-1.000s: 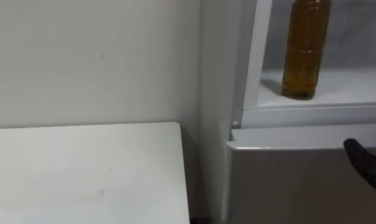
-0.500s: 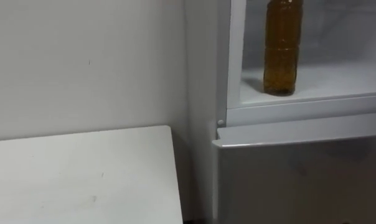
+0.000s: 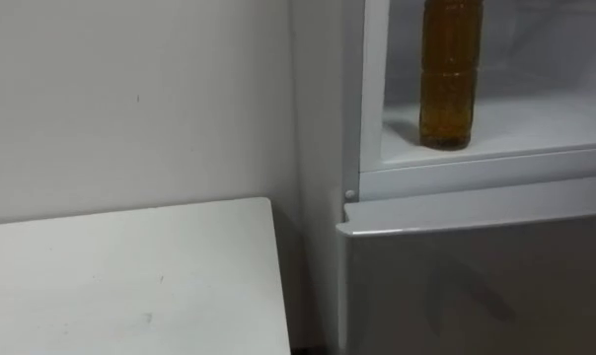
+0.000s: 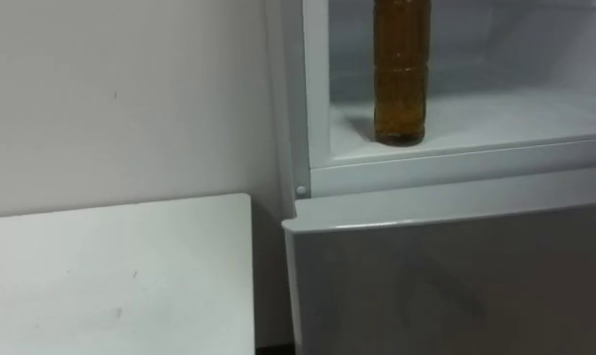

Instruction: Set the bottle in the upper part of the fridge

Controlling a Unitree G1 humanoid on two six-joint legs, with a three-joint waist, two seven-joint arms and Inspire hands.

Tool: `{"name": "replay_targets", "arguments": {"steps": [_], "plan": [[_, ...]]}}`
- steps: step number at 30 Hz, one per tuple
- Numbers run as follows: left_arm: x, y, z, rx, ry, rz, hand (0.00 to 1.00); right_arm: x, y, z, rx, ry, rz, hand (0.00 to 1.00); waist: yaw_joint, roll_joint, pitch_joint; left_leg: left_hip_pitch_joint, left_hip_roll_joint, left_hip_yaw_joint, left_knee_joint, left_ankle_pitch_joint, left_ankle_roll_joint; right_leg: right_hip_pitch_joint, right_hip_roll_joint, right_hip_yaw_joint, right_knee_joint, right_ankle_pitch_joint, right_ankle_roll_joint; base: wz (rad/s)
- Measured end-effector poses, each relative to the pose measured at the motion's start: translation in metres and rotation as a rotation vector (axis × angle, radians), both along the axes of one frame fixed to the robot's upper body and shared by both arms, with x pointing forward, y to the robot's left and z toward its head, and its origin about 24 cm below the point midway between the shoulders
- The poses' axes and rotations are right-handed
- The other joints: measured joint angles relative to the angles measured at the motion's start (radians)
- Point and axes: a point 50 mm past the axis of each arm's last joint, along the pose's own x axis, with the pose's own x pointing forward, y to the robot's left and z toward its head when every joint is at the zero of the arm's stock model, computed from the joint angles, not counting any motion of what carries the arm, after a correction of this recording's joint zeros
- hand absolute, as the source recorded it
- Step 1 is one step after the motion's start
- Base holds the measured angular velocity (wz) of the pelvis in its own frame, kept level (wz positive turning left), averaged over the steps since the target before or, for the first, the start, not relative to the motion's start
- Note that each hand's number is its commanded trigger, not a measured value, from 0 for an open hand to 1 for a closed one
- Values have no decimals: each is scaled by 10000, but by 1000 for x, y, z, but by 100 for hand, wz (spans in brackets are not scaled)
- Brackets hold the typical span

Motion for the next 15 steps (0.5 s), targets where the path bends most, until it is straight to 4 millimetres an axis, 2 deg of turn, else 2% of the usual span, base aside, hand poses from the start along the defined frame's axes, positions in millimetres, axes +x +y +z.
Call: {"name": "replay_targets", "arguments": {"steps": [6,9,15], "plan": [[0,1,0,-33,-21,189,0,-35,2,-29,1728,2005,-663,0,31,-33,35,58,-7,-17,10,-1,1,76,-17,13,-7,-14,9,-1],[-4,1,0,-36,148,69,0,-44,7,-39,2876,2559,-894,0,28,-19,55,40,12,-19,33,-1,1,65,-6,12,1,-15,4,0],[-2,2,0,-131,305,-58,0,-53,17,-51,4991,3200,-955,0,36,-85,38,-98,12,-112,70,0,1,-42,0,-26,18,-9,-11,2]]}}
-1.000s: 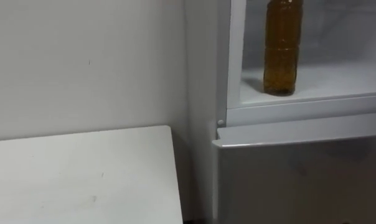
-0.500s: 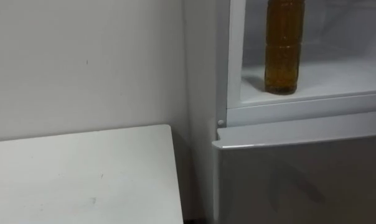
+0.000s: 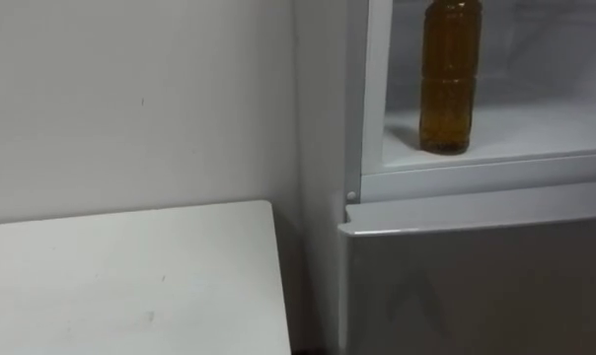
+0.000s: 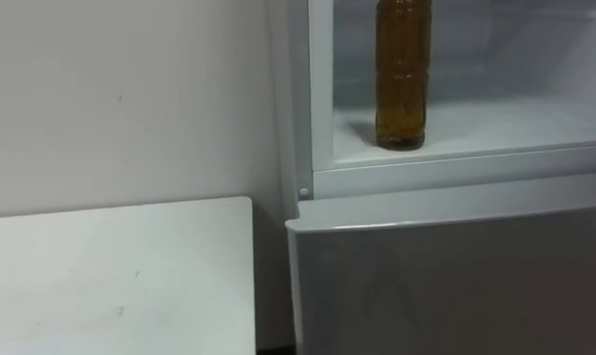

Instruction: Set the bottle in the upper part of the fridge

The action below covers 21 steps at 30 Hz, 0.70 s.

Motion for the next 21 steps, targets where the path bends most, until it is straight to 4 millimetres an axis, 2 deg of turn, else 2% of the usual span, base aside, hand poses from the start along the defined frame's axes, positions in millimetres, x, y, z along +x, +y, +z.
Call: {"name": "replay_targets", "arguments": {"steps": [2,4,8,9,10,13,15,17,18,21], "plan": [[0,0,0,-4,25,36,0,-6,3,-4,464,345,-222,0,-8,-6,8,35,1,6,-10,0,0,38,4,7,-10,3,-4,0],[-1,1,0,-10,84,94,0,-10,5,-6,823,574,-492,0,-13,-22,64,134,-6,2,-43,0,-1,156,4,-5,-54,-1,0,2],[1,5,1,69,159,415,0,-20,0,-7,1219,676,-1996,0,-70,-59,113,123,-39,-115,-35,-1,-1,172,-24,-63,-51,-53,20,5],[0,5,1,92,165,522,0,-18,-4,-6,1231,399,-2700,0,-80,-132,85,138,-48,-115,-34,0,-1,160,-26,-20,-22,-67,22,-4],[-1,6,1,100,172,614,0,-19,-7,-5,1186,273,-3108,0,-109,-128,91,145,-51,-114,-33,0,-1,160,-28,0,-19,-70,24,-8],[-4,7,2,164,127,761,0,2,-24,7,688,-1074,-4312,0,-363,-190,85,150,-71,-100,-28,-1,0,141,-50,24,5,-75,35,-5],[-11,13,5,315,82,1092,0,33,-44,27,79,-2808,-4757,0,-646,-223,76,171,-82,-84,-26,-1,0,131,-58,78,21,-71,44,-7],[-9,21,9,562,-157,1349,0,49,-60,43,-516,-3905,-5204,0,-690,-269,86,189,-82,-35,-22,-1,0,137,-55,102,18,-69,47,-3],[-9,25,10,677,-222,1304,0,61,-70,55,-1040,-4527,-5339,0,-703,-350,67,181,-84,-28,-24,-1,1,134,-57,92,20,-73,53,0],[-12,28,12,778,-223,1371,0,76,-86,81,-2068,-5765,-5937,0,-678,-436,56,171,-92,-1,-26,-1,0,116,-47,165,7,-92,74,0]]}}
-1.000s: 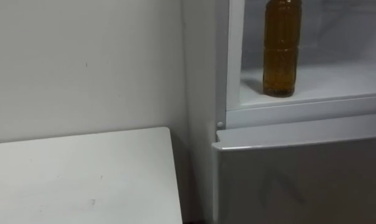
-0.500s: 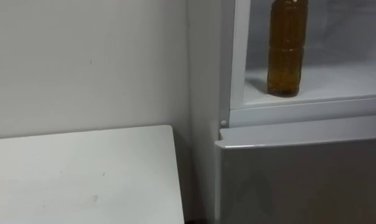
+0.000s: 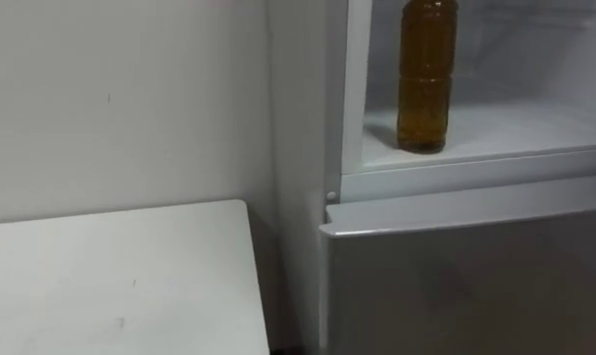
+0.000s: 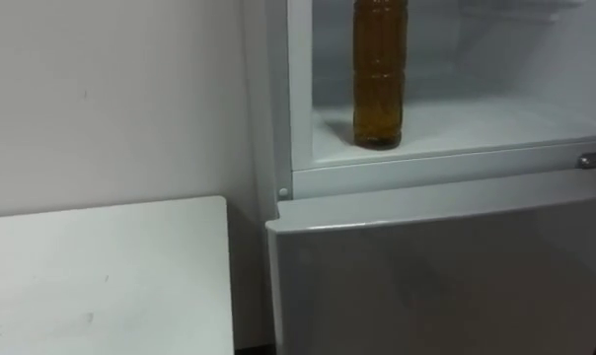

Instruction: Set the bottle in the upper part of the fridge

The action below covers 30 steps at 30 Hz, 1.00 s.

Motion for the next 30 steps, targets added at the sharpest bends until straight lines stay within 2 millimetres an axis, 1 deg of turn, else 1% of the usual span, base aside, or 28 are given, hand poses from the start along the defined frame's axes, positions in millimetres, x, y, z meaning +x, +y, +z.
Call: {"name": "replay_targets", "arguments": {"steps": [1,2,3,4,6,7,9,11,13,15,17,20,21,23,24,30], "plan": [[0,0,1,12,-38,-58,0,4,-2,6,-139,-256,-182,0,-13,-15,-1,-5,0,5,-4,0,0,-15,2,17,2,0,0,-8],[2,-1,2,24,-176,-125,0,12,-6,19,-521,-785,-440,0,-37,-20,-4,-38,-3,23,-17,1,0,-70,5,47,23,1,-1,-12],[0,-1,2,30,-176,-116,0,20,-10,34,-955,-1316,-645,0,-30,-8,1,-69,-3,60,-34,2,0,-168,16,114,88,1,-1,-13],[0,-1,2,35,-191,-115,0,23,-11,40,-1171,-1522,-705,0,-32,-5,4,-66,-2,72,-40,2,0,-190,25,130,119,2,-2,-14],[0,-1,2,33,-187,-98,0,33,-19,63,-1947,-2116,-848,0,-148,-37,-15,-50,-21,94,-46,2,1,-177,31,126,127,-1,2,-2],[0,-2,2,26,-183,-94,0,34,-20,68,-2142,-2259,-939,0,-179,-37,-14,-59,-30,93,-52,2,1,-183,30,121,124,-4,8,0],[-3,-2,2,23,-123,-45,0,33,-27,90,-2833,-2871,-1608,0,-193,-55,-25,-65,-54,91,-54,2,1,-212,21,145,145,-22,31,-3],[-6,-1,2,44,-107,68,0,33,-30,104,-3214,-3264,-2030,0,-195,-102,-35,-67,-57,94,-53,2,1,-252,25,156,164,-30,31,-8],[-8,-1,2,39,-58,68,0,35,-31,116,-3542,-3618,-2231,0,-216,-148,-29,-74,-57,104,-55,2,0,-280,27,179,176,-30,30,-7],[-11,-2,2,33,36,84,0,38,-29,135,-4007,-4286,-2404,0,-255,-169,-28,-87,-57,131,-64,2,1,-326,41,238,185,-30,31,-6],[-14,-2,3,38,91,98,0,38,-29,148,-4424,-4672,-2579,0,-259,-195,-31,-99,-57,134,-65,2,1,-329,43,234,183,-32,34,-2],[-17,-3,2,13,141,157,0,34,-33,164,-5471,-4777,-2863,0,-295,-246,-44,-208,-58,124,-67,2,1,-408,38,151,192,-33,35,6],[-19,-4,2,-21,224,191,0,34,-33,172,-5900,-4903,-2977,0,-202,-247,-45,-222,-55,124,-100,3,2,-491,46,172,247,-33,34,0],[-23,-5,1,-70,383,253,0,36,-30,183,-6545,-5115,-2975,0,-186,-247,-45,-219,-50,124,-126,4,3,-545,53,188,311,-42,20,-6],[-24,-5,0,-93,430,271,0,37,-28,187,-6759,-5164,-2977,0,-164,-250,-48,-215,-48,127,-136,4,3,-549,57,196,314,-44,18,0],[-30,-5,-1,-117,590,512,0,39,-25,190,-7096,-4923,-2780,0,-95,-226,-39,-189,-48,282,-165,6,5,-642,66,307,445,-62,19,-5]]}}
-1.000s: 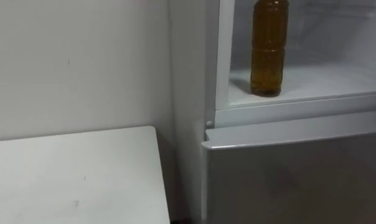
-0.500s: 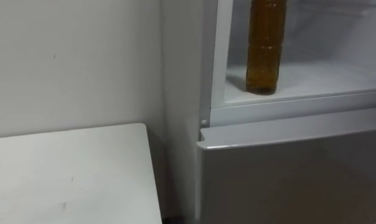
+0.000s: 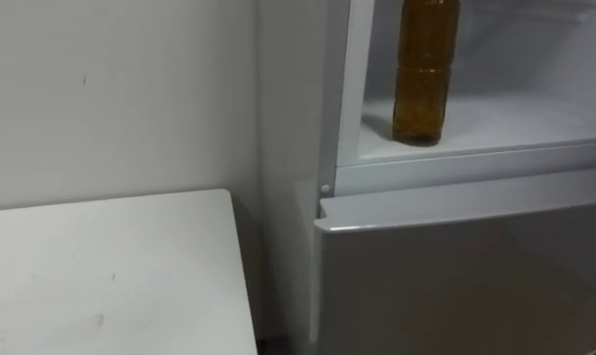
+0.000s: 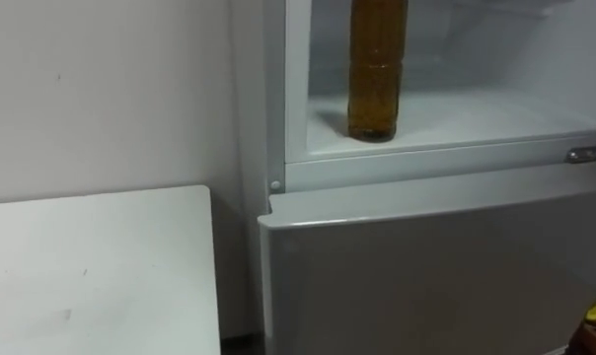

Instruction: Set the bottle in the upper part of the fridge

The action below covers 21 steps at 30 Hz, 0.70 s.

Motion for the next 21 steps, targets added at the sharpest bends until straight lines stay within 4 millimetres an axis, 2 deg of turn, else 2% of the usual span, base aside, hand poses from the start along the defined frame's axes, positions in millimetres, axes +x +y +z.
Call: {"name": "replay_targets", "arguments": {"steps": [6,11,15,18,21], "plan": [[-3,-3,-3,-137,234,88,0,15,16,0,-158,260,1060,0,-16,-23,18,-7,-3,182,0,0,0,-254,13,266,264,-56,-18,-14],[-1,-8,-5,-290,238,145,0,27,32,-1,-1061,1081,2068,0,-7,-23,21,-11,15,340,0,-1,1,-368,50,444,351,-54,-21,-11],[6,-9,-6,-317,64,94,0,33,40,-1,-1302,1287,2798,0,199,-13,30,-10,24,348,1,-2,1,-373,55,435,359,-47,-33,-1],[5,-10,-7,-337,107,79,0,38,50,3,-1663,1318,3506,0,263,109,82,-38,44,347,2,-2,1,-368,68,403,316,-32,-51,1],[3,-12,-8,-422,249,-25,0,43,59,7,-2161,1435,4105,0,305,245,92,-65,58,338,4,-2,1,-374,79,391,286,-31,-54,0]]}}
